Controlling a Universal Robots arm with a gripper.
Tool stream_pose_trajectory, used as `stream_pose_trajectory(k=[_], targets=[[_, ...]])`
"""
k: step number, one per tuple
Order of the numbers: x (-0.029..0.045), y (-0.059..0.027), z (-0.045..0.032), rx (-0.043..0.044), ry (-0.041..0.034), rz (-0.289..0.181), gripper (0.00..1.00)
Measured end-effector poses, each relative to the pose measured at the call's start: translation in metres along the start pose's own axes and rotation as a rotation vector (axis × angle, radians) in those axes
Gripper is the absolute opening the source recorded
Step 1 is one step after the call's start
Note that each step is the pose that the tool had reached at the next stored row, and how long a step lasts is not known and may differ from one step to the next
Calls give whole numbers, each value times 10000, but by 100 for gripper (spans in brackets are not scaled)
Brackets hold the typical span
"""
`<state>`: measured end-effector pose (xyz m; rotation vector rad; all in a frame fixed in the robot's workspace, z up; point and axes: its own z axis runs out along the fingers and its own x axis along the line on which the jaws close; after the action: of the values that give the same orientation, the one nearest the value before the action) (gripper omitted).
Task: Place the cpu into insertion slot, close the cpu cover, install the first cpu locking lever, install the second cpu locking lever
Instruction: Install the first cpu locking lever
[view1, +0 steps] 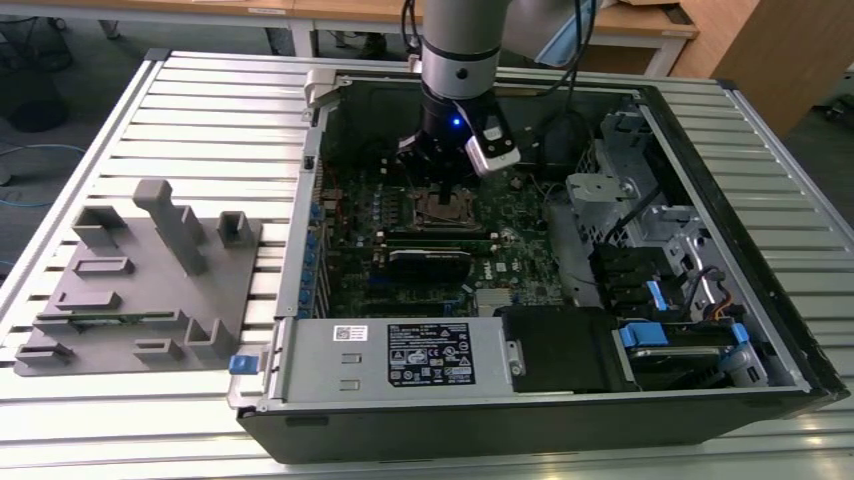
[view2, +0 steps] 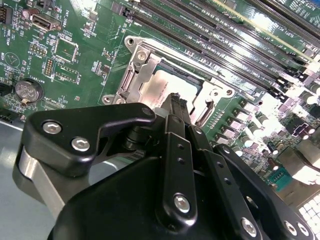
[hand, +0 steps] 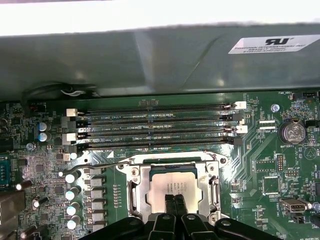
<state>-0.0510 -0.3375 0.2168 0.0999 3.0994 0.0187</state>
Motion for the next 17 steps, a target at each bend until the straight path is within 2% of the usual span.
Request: stream_pose_trajectory(k=[12,17], targets=[[-5,2,-131,-5,-1,0,10],[-5,2,-136,-6,-1,0,10]])
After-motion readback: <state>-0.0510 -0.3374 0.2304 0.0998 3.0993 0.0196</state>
